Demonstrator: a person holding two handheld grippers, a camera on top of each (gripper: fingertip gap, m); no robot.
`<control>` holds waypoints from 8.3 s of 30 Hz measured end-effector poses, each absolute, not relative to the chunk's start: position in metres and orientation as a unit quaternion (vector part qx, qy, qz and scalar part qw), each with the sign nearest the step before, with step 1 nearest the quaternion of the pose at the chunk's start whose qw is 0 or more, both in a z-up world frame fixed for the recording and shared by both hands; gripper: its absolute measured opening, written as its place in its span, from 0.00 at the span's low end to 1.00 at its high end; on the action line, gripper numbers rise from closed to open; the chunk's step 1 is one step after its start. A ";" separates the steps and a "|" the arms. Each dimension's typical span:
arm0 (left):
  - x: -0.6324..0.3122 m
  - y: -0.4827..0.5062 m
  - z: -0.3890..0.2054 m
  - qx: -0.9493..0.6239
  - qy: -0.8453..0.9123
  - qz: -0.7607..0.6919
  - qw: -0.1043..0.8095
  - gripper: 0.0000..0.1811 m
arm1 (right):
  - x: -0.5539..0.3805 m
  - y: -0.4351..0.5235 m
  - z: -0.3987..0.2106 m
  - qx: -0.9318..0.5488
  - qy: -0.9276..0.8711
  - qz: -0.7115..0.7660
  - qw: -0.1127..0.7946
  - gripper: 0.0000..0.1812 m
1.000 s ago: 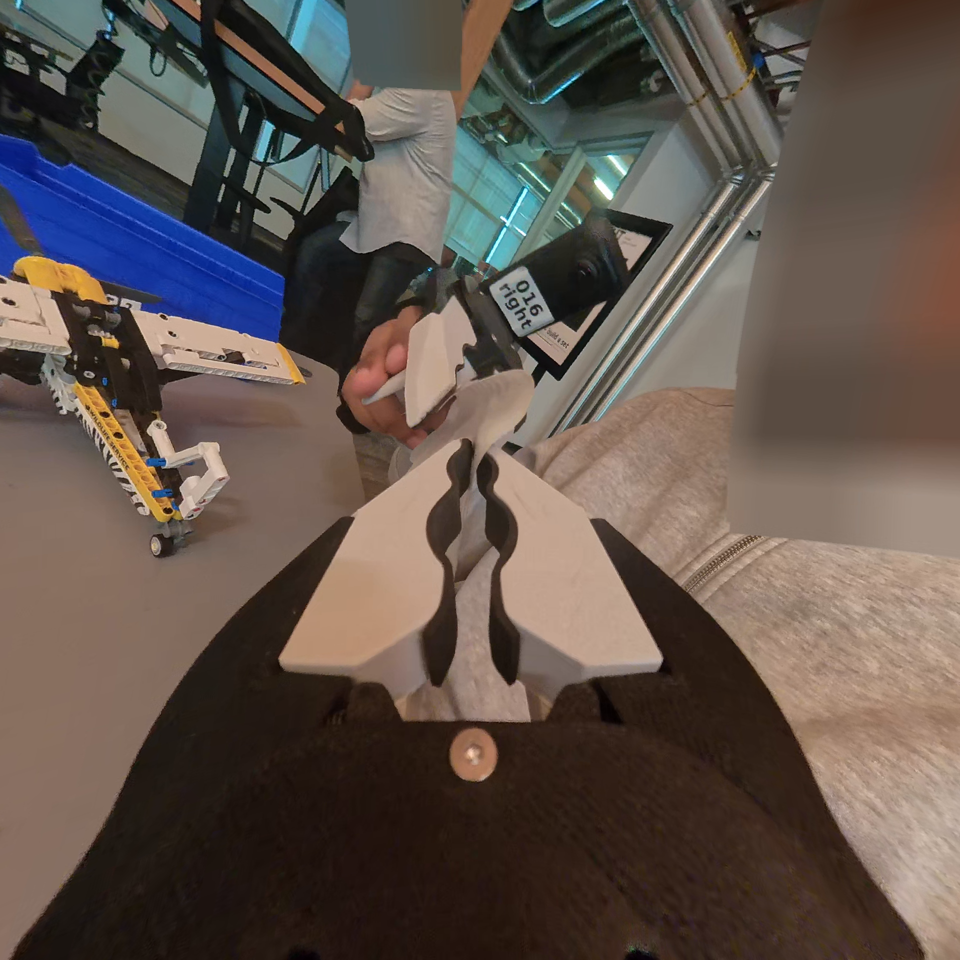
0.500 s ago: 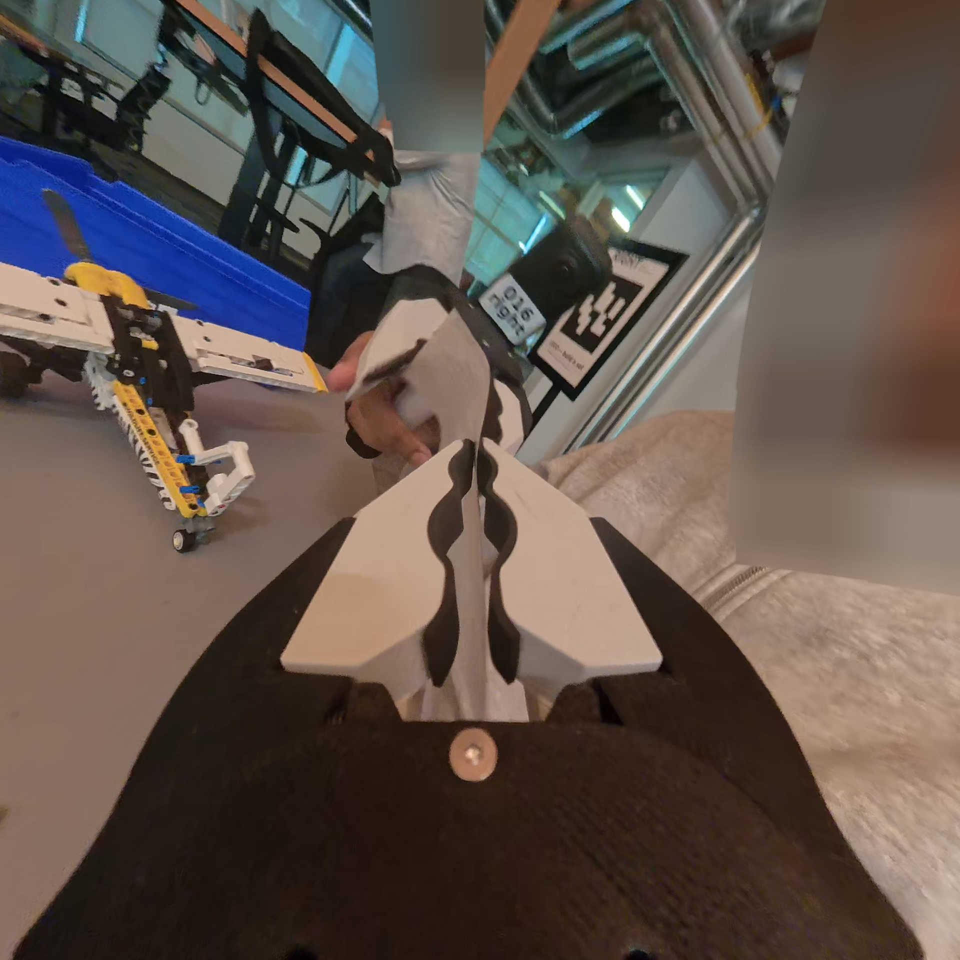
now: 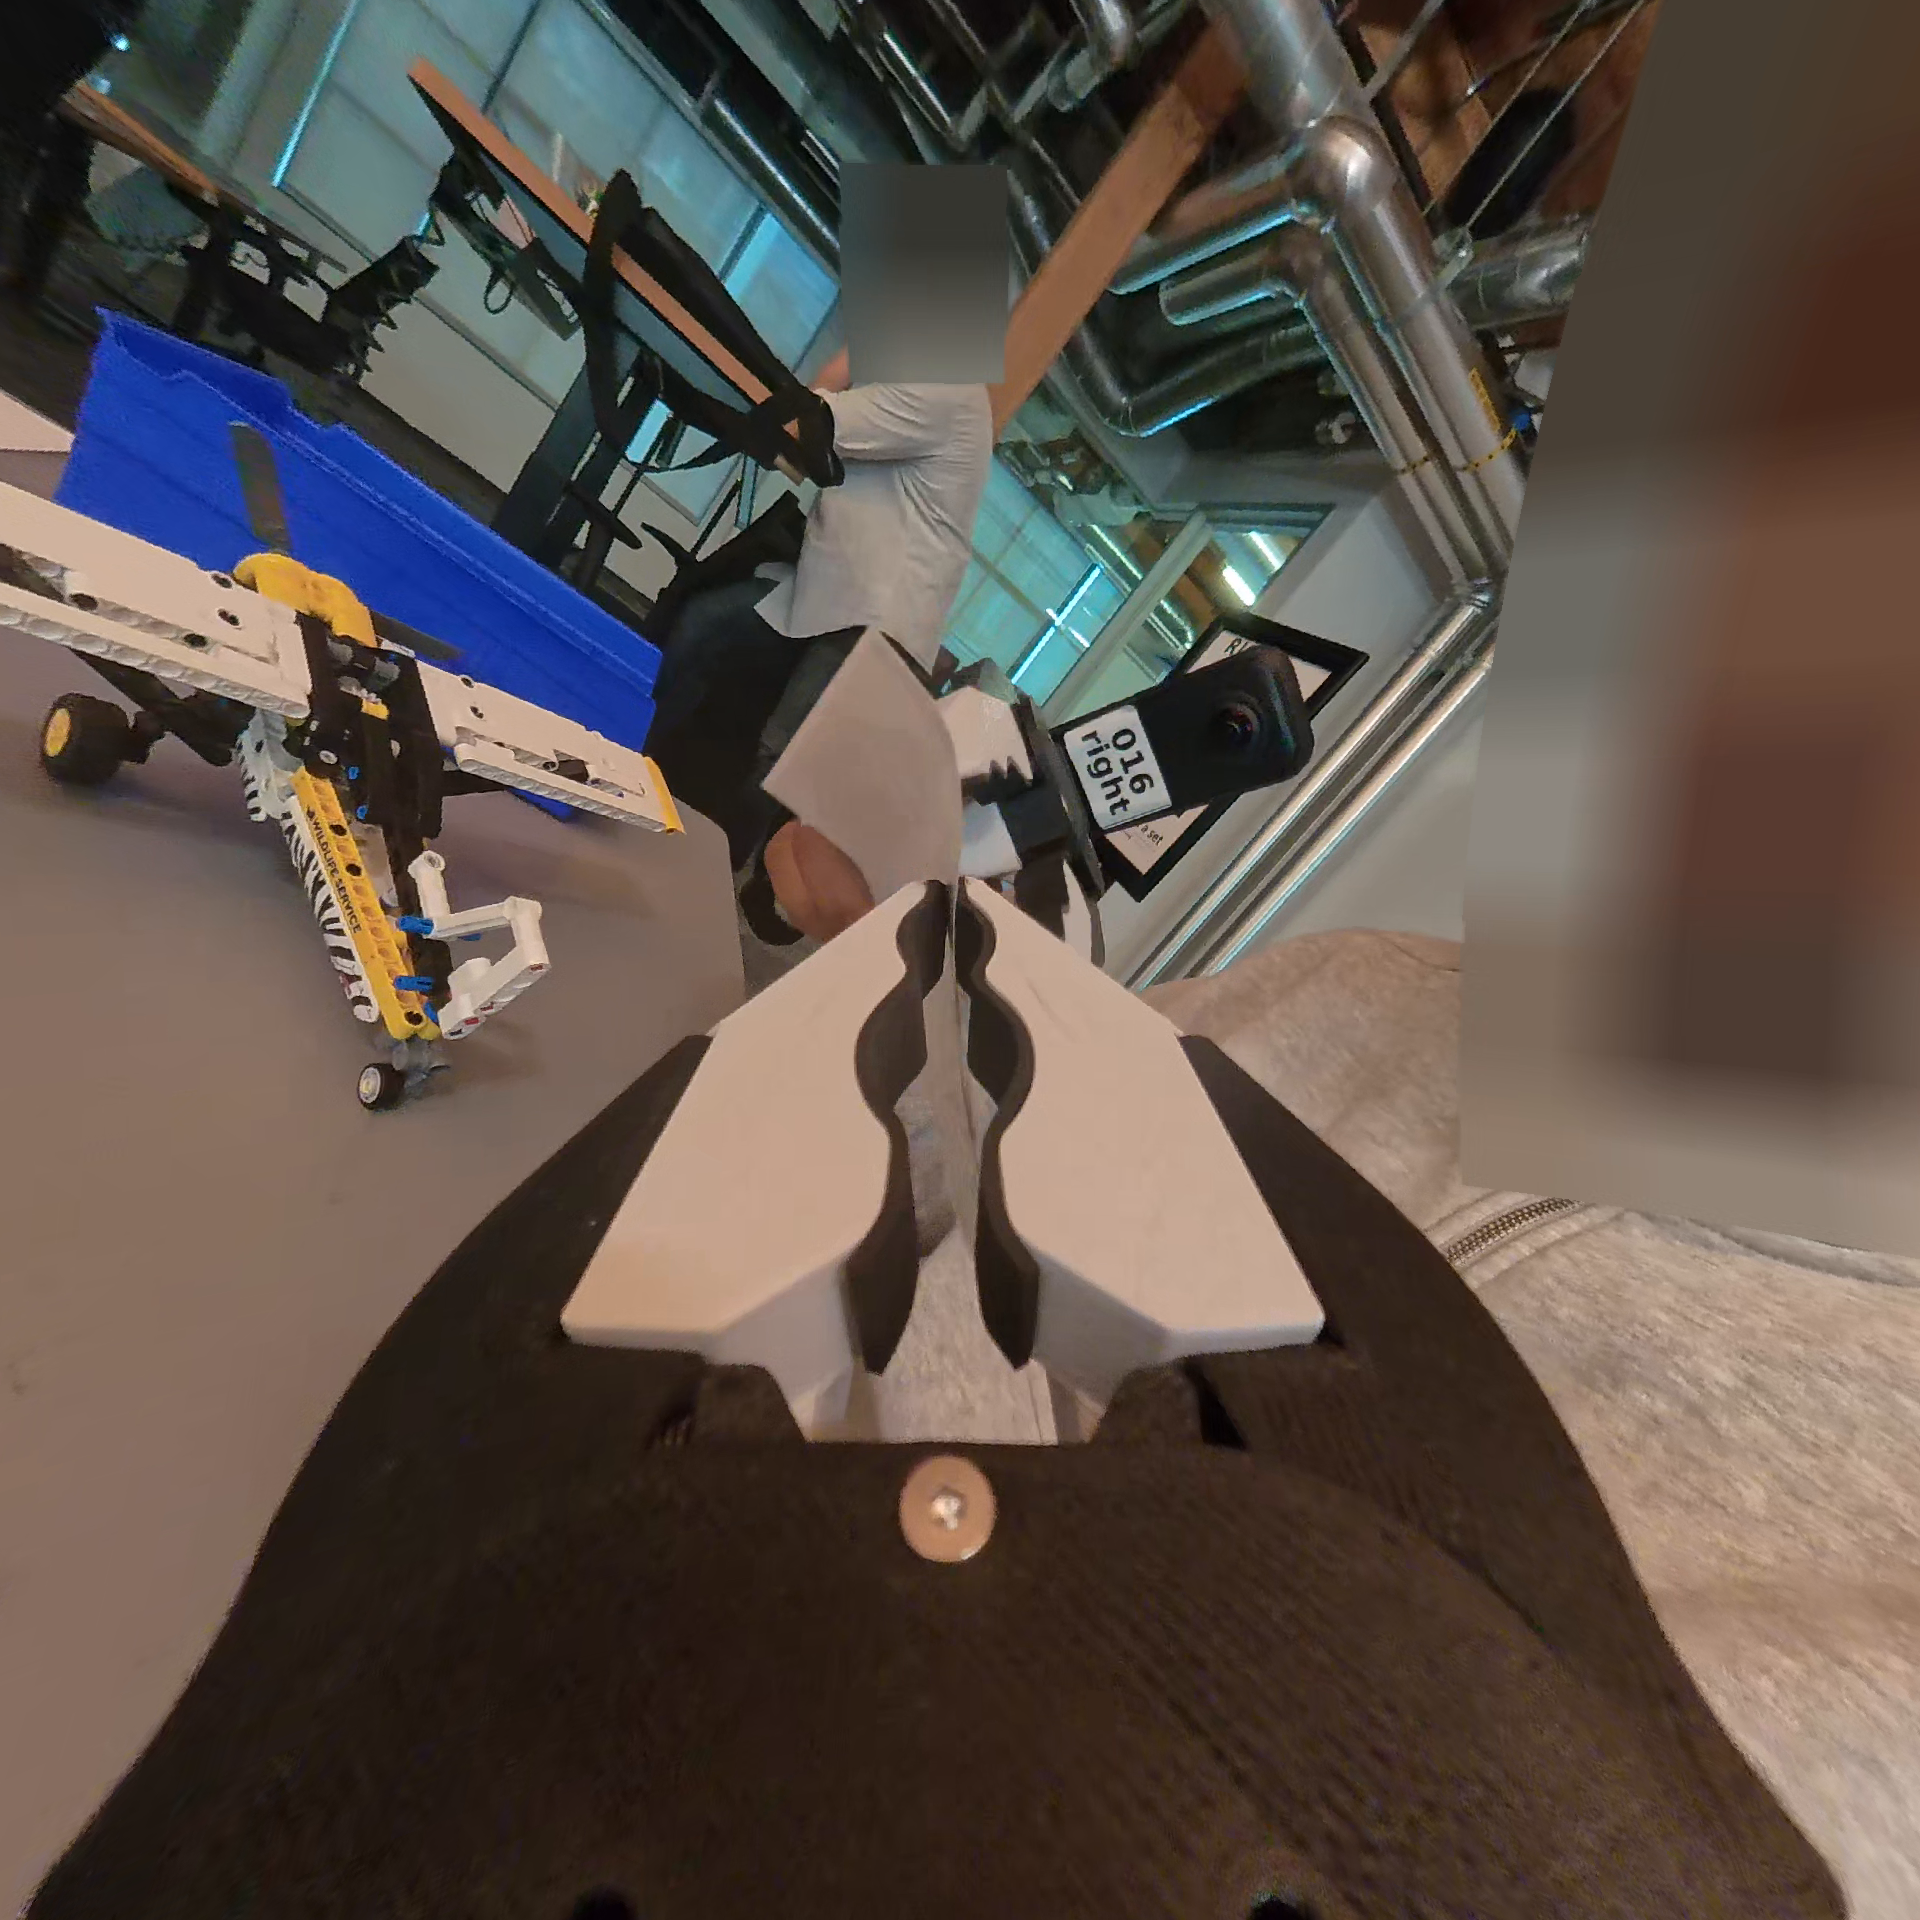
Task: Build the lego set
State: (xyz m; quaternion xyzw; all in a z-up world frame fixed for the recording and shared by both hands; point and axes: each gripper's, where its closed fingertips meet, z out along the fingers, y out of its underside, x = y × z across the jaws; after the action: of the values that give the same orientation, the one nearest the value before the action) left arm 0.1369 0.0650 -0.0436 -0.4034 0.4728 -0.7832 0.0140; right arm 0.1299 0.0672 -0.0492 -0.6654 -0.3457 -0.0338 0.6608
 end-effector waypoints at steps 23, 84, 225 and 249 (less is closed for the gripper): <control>0.126 0.050 -0.034 -0.331 0.488 -0.808 -0.003 0.00 | 0.123 0.055 -0.036 -0.649 -0.332 0.056 0.682 0.15; 0.131 0.076 -0.012 -0.367 0.427 -0.800 0.206 0.00 | 0.125 0.081 -0.019 -0.637 -0.155 0.142 0.741 0.18; 0.132 0.090 -0.021 -0.368 0.379 -0.841 0.121 0.00 | 0.123 0.049 -0.005 -0.608 -0.159 0.369 0.684 0.00; 0.261 0.133 -0.181 -0.606 0.560 -0.553 -0.110 0.15 | 0.184 0.028 -0.041 -0.635 -0.048 0.307 0.707 0.00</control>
State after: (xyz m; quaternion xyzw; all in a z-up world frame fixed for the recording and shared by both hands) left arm 0.2607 0.1328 -0.1808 -0.6065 0.5603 -0.5534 -0.1098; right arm 0.1840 0.0278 -0.0405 -0.6352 -0.0484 0.3073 0.7069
